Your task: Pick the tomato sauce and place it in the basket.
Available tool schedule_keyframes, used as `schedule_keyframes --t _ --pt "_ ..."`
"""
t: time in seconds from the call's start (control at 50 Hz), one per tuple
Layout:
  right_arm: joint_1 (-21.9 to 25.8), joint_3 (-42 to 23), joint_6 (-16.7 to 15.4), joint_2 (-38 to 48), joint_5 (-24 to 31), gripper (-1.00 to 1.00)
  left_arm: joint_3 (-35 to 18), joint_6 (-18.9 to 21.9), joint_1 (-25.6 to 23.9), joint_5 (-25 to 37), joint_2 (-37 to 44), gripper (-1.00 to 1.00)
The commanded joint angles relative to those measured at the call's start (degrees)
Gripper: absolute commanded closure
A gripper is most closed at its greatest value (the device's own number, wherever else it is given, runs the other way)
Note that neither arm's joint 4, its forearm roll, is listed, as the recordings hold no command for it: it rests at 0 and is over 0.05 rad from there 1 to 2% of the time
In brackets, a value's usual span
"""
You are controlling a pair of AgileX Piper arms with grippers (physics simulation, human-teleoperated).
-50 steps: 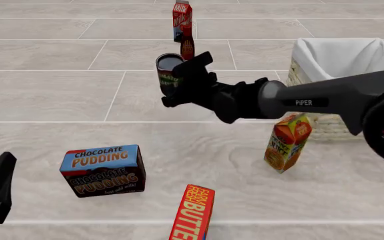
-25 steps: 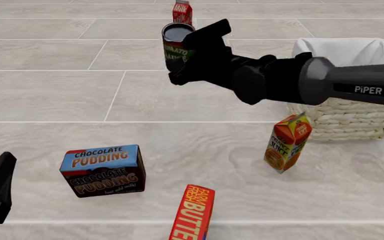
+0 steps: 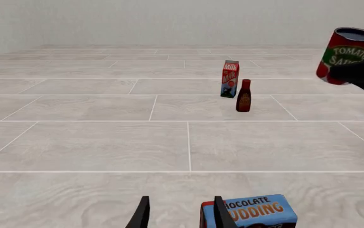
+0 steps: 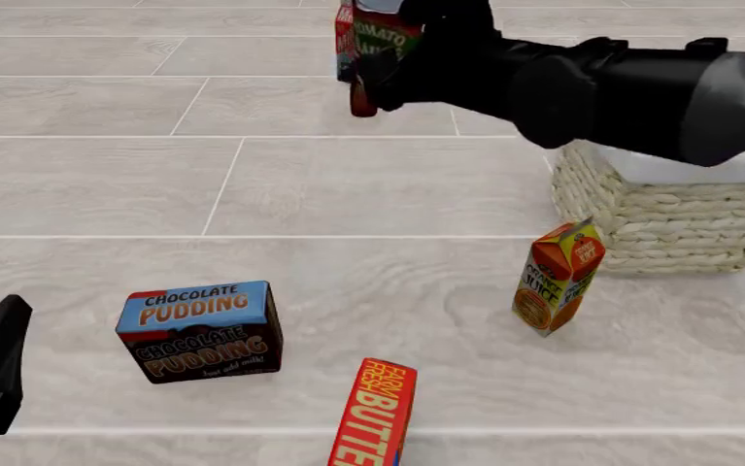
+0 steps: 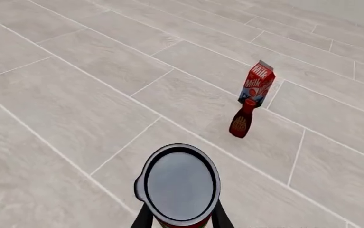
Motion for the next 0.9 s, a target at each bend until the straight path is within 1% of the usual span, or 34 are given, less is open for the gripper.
schedule_keyframes --t 0.02,0.08,0.3,0.42,0.66,0.9 --pt "-2.74 -1.07 0.37 -3.52 2.96 1.00 0.00 0.00 0.00 0.00 0.00 -1.00" --pt "-3.75 -1.51 0.81 -4.27 3.80 1.00 0.00 0.00 0.00 0.00 0.00 -1.00" --pt "-7.89 -2.59 0.86 -6.50 6.06 1.00 0.00 0.00 0.00 0.00 0.00 -1.00" --pt "-10.99 -2.47 0.41 -7.67 6.92 1.00 0.00 0.00 0.00 0.00 0.00 -1.00" --pt "-14.33 -2.35 0.11 -9.68 8.20 1.00 0.00 0.00 0.00 0.00 0.00 -1.00" --pt "-19.00 -1.76 -0.06 -12.29 9.67 1.00 0.00 0.00 0.00 0.00 0.00 -1.00"
